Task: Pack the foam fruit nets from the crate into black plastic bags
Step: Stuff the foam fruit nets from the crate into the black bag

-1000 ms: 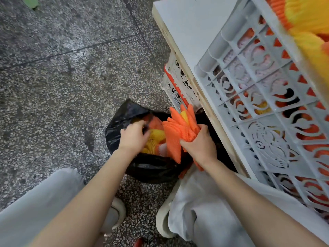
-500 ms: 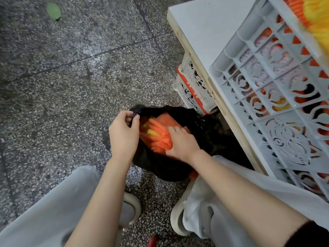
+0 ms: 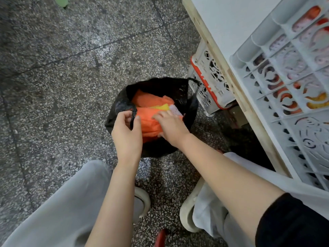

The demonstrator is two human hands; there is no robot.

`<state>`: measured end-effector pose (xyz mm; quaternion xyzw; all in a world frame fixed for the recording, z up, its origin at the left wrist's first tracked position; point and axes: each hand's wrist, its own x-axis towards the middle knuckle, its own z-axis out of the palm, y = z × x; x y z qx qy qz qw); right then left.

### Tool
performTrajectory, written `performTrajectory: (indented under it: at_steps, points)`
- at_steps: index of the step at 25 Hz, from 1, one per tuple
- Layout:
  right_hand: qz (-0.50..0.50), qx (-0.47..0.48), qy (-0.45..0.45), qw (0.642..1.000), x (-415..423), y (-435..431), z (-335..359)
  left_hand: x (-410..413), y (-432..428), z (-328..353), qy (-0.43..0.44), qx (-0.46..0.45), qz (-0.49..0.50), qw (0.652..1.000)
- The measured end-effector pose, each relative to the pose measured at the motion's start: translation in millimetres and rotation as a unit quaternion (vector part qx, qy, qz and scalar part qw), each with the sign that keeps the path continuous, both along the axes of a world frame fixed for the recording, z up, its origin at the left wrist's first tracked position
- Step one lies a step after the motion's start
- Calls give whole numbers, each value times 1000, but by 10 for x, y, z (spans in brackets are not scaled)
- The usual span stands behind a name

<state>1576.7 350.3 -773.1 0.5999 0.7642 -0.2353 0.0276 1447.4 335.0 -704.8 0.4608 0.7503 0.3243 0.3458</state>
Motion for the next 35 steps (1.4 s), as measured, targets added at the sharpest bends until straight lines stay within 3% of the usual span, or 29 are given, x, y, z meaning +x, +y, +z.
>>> performTrajectory:
  at_steps: [2,8,12,14,16,19,24,28,32,35]
  points:
    - [-8,-5,-35,999,25,-17,-75,-31,-26,-51,4,-8,9,1000]
    - [13,-53,84,995,121,-81,-88,-85,-63,-124,39,1,-25,999]
    - [-43,42,156,986,375,-416,-95,27,-173,-89,126,84,-59,987]
    - [-137,86,160,974,532,-669,-211,160,-270,-116,186,142,-109,966]
    - [-264,53,144,952,710,-914,-413,344,-358,-234,217,130,-207,945]
    - [-396,-100,107,907,991,-1235,-753,481,-436,-568,273,53,-323,905]
    - [-511,-251,98,816,1287,-1389,-1128,466,-242,-971,321,-16,-374,870]
    - [-574,-253,137,767,1346,-1369,-1426,514,-120,-1245,333,-38,-415,846]
    - [-576,-215,133,777,1263,-1355,-1596,532,-138,-1368,316,-37,-406,857]
    - [-492,-239,12,837,1247,-1319,-1690,525,-196,-1376,313,-35,-405,858]
